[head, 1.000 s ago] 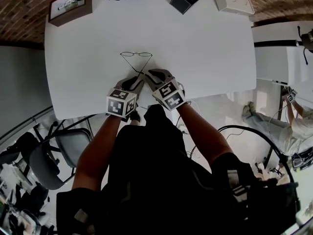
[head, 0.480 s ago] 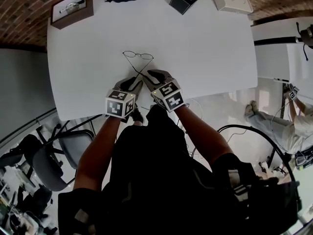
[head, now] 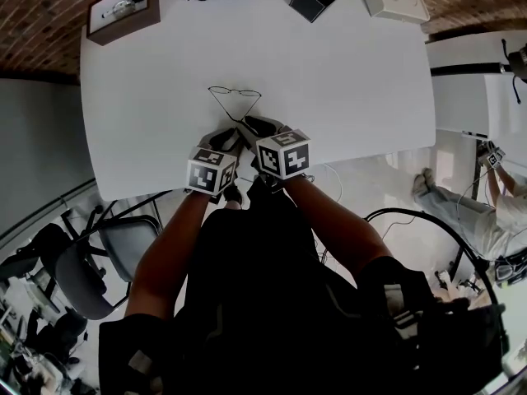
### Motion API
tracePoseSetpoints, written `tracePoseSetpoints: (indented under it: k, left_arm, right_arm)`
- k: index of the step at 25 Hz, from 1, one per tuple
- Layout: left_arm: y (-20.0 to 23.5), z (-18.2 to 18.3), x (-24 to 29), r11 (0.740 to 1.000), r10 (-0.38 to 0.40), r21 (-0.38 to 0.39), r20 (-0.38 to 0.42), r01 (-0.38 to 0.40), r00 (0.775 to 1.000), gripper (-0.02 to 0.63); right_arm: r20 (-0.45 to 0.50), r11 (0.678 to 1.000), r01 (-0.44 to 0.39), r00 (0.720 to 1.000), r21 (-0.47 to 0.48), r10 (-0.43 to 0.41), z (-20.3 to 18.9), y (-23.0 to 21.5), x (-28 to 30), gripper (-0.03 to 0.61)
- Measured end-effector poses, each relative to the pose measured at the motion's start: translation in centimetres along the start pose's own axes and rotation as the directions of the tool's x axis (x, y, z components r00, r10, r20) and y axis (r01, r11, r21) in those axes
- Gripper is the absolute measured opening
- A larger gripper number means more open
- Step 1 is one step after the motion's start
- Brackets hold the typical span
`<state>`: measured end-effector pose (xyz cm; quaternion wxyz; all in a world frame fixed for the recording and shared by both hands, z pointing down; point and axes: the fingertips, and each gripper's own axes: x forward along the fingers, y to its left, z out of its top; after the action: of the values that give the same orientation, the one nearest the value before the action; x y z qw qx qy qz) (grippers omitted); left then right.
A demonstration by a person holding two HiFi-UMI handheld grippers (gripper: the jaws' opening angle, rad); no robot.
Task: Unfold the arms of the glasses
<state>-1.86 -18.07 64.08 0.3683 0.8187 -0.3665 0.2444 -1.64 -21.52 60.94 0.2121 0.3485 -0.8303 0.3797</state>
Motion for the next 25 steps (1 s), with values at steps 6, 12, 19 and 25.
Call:
tracePoseSetpoints:
  k: [6, 12, 19, 25]
  left_arm:
    - [-0.5, -0.1, 0.3, 0.999, -0.004, 0.033, -0.011, 0.004, 1.0, 0.13]
    - [-0.6, -0.2, 0.1, 0.999, -0.012, 0.034, -0.012, 0.013, 1.0, 0.135]
    - [1.8, 1.5, -1.5, 0.989, 0.068, -0.134, 0.089, -0.056, 0.994, 0.138]
    - [3.8, 4.0, -2.1, 0.959, 0.121, -0.275, 0.174, -0.07, 0.977, 0.14]
  right_arm:
    - [-0.026, 0.999, 0.037, 0.999, 0.032, -0.036, -0.1, -0.3, 0.3, 0.084]
    - [-0.041, 0.998, 0.059, 0.997, 0.01, -0.058, -0.2, -1.1, 0.3, 0.084]
    - [-0.031, 0.999, 0.054, 0.998, 0.001, -0.054, 0.1, -1.4, 0.2, 0.084]
    - [-0.028, 0.999, 0.045, 0.999, 0.002, -0.045, 0.2, -1.4, 0.3, 0.084]
